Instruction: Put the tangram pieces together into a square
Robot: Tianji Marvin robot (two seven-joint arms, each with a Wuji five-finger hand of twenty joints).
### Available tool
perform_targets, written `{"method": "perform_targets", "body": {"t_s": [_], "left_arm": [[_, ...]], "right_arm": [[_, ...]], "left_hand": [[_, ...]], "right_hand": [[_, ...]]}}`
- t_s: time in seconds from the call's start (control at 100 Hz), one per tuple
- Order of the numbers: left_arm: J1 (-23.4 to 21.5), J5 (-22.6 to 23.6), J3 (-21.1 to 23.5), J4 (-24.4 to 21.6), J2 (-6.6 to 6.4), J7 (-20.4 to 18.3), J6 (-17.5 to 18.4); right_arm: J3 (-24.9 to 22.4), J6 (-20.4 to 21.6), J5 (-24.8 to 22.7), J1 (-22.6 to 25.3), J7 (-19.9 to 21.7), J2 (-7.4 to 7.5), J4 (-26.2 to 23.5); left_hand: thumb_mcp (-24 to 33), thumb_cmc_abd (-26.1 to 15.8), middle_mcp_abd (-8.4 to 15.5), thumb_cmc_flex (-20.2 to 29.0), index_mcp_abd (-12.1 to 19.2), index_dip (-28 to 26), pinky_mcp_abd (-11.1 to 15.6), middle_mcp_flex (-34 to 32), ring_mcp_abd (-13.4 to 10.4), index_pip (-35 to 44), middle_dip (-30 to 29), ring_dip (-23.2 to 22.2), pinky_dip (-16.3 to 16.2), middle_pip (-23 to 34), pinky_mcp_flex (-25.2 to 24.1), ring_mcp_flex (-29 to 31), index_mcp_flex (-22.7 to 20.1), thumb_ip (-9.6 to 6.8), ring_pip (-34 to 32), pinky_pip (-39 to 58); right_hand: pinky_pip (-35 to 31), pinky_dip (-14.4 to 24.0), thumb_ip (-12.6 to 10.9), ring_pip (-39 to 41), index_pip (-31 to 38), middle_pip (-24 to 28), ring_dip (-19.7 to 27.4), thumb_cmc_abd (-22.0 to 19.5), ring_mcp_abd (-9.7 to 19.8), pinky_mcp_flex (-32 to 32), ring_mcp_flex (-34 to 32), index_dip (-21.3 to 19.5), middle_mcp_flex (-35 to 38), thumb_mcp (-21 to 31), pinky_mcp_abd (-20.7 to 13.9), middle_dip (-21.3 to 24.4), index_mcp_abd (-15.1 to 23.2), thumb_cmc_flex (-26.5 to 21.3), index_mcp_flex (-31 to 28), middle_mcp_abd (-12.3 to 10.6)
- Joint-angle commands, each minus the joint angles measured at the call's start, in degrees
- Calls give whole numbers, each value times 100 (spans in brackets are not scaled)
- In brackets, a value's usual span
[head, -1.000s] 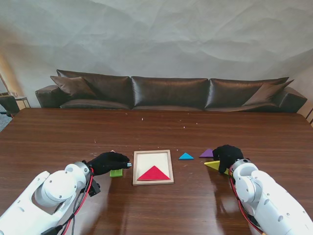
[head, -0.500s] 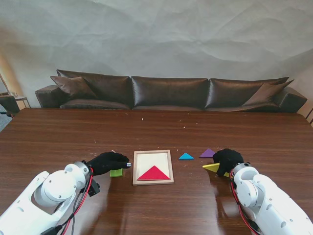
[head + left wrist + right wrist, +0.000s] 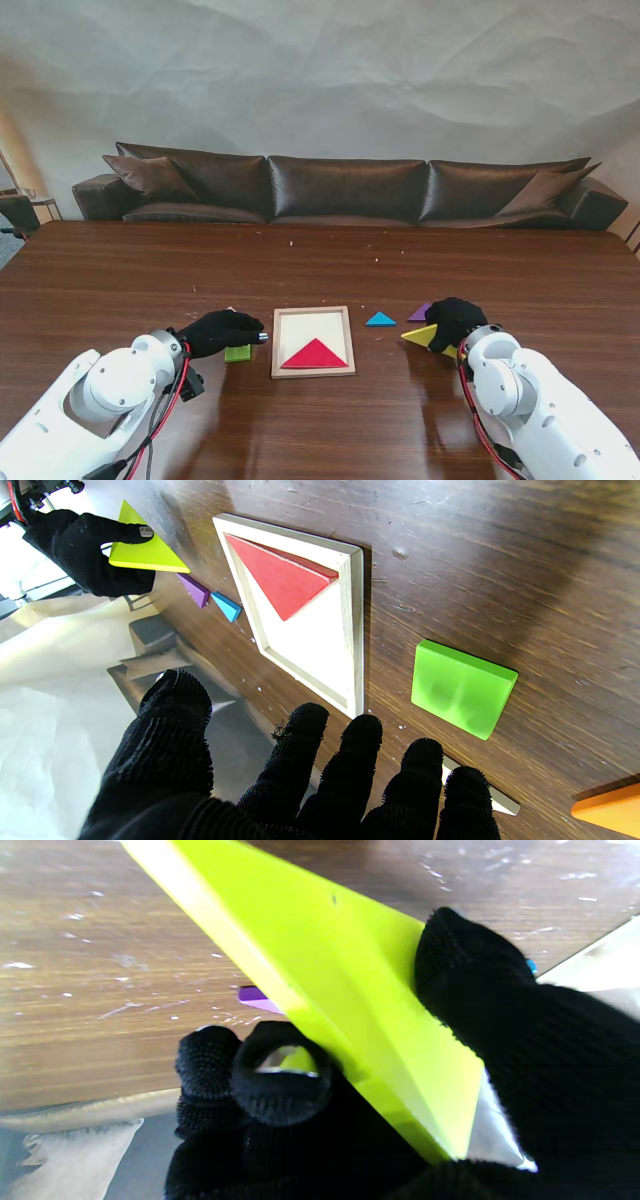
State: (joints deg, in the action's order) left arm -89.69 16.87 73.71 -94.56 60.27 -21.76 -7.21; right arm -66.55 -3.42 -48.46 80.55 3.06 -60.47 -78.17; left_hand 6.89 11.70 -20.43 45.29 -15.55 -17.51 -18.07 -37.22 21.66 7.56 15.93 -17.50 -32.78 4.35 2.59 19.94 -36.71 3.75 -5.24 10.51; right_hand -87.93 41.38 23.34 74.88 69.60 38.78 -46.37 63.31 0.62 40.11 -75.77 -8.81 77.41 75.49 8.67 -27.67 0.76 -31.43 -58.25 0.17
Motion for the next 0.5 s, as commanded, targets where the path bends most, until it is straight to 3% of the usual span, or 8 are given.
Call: {"method": "perform_targets", "body": {"t_s": [0.0, 0.15, 0.49], "left_arm": [[-13, -28, 15, -3, 7, -112, -3], [-11, -40, 15, -5, 6, -121, -23], [-5, -54, 21, 9, 7, -124, -22]], "right_arm": [[101, -70, 52, -67, 110, -60, -169], [415, -384, 232, -249, 192, -104, -332], [1443, -1347, 852, -902, 191, -293, -442]], "left_hand": [[82, -272, -54, 40, -20, -35, 95, -106, 77, 21, 15, -85, -50, 19, -26, 65, -141, -166, -67, -65], [87, -275, -41, 41, -11, -35, 100, -102, 68, 19, 14, -85, -51, 18, -26, 63, -138, -165, -66, -65], [92, -270, -50, 33, -15, -35, 99, -98, 79, 20, 13, -86, -51, 17, -28, 65, -141, -163, -67, -65]], "right_hand": [[-379, 116, -105, 157, 200, 219, -79, -426, 793, 2397, -7, -171, 600, 116, 7, -46, -602, 109, -174, 714], [-456, 145, -109, 216, 65, 269, -98, -608, 814, 2418, -11, -428, 607, 104, -5, -159, -729, 150, -221, 768], [-472, 138, -86, 146, -24, 218, -57, -627, 736, 2416, -5, -469, 603, 90, 59, -161, -773, 128, -257, 822]]}}
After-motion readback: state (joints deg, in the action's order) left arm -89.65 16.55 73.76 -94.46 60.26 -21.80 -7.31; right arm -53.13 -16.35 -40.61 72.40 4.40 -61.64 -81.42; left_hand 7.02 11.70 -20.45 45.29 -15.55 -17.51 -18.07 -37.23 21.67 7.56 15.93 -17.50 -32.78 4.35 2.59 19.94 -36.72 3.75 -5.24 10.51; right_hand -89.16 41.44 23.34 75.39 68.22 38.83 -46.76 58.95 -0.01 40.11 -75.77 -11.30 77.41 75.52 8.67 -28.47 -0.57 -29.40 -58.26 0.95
